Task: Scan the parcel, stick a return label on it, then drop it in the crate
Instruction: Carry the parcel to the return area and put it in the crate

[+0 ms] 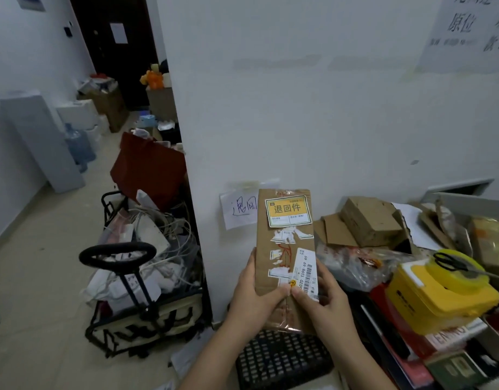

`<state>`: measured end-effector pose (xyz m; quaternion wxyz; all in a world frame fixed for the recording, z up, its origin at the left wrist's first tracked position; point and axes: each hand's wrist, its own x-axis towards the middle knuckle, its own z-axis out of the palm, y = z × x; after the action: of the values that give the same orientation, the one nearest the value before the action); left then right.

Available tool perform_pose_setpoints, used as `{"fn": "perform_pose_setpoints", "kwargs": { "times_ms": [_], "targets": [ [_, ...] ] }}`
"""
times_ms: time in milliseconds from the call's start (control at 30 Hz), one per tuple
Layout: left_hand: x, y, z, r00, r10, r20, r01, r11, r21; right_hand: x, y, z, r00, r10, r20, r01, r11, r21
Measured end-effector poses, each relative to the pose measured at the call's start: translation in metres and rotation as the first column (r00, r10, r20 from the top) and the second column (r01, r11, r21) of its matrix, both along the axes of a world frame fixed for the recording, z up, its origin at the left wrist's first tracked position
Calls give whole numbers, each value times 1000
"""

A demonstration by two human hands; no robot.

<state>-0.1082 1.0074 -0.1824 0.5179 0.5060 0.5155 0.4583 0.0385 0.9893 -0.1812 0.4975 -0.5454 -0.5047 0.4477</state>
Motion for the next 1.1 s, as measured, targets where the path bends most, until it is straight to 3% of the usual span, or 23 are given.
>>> {"fn": "perform_pose_setpoints", "kwargs": {
  "times_ms": [233, 533, 767, 1100],
  "targets": [
    [-27, 91, -22, 1000, -17, -5, 16, 999, -42, -28, 89, -20, 1000, -3, 22, 5, 994, -112],
    [-33, 142, -68, 998, 56, 19, -51, 980, -194, -34, 152, -61, 1000, -7, -6, 5, 965, -262],
    [-23, 157, -107, 982, 187, -3, -177, 922, -344, -31, 182, -97, 997, 20, -79, -48, 929, -368],
    [-2, 170, -202, 945, 308, -109, -320, 808, -494, -12, 203, -202, 985, 82, -151, -150, 835, -530]
  ]
}}
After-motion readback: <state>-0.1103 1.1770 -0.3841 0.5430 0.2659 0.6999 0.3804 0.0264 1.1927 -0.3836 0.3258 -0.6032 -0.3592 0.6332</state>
